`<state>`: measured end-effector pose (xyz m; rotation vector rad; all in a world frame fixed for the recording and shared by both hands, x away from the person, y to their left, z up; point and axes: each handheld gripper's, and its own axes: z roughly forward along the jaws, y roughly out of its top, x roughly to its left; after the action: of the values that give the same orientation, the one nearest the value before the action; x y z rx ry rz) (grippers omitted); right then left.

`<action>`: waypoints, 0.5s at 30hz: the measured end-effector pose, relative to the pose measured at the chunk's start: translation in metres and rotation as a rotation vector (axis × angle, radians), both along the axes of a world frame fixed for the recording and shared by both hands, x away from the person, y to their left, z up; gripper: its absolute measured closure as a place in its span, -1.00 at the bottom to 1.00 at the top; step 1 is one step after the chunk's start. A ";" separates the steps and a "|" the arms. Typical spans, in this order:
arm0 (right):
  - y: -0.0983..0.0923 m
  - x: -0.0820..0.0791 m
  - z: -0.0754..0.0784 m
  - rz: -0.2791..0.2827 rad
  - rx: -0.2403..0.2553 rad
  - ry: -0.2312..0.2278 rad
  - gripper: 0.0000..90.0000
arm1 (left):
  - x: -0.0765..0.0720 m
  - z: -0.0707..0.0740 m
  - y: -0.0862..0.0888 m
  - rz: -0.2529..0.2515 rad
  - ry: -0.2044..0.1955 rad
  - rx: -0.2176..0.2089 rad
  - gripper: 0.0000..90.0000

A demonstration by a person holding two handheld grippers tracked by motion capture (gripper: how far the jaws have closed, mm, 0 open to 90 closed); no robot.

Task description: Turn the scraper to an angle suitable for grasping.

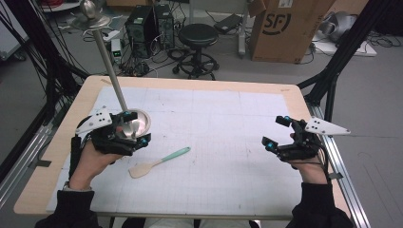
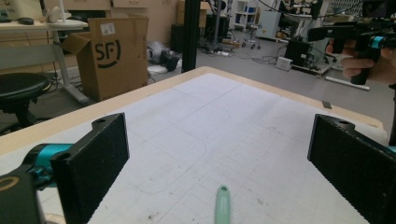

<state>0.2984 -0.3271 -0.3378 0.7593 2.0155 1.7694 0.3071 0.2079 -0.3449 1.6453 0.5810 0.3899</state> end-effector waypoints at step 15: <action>-0.002 0.001 -0.003 -0.003 -0.001 0.019 -0.99 | -0.008 -0.012 -0.022 0.022 -0.078 0.196 -0.17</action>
<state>0.2994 -0.3291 -0.3406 0.7815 2.0266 1.7665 0.2995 0.1858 -0.3566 1.8032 0.5154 0.5384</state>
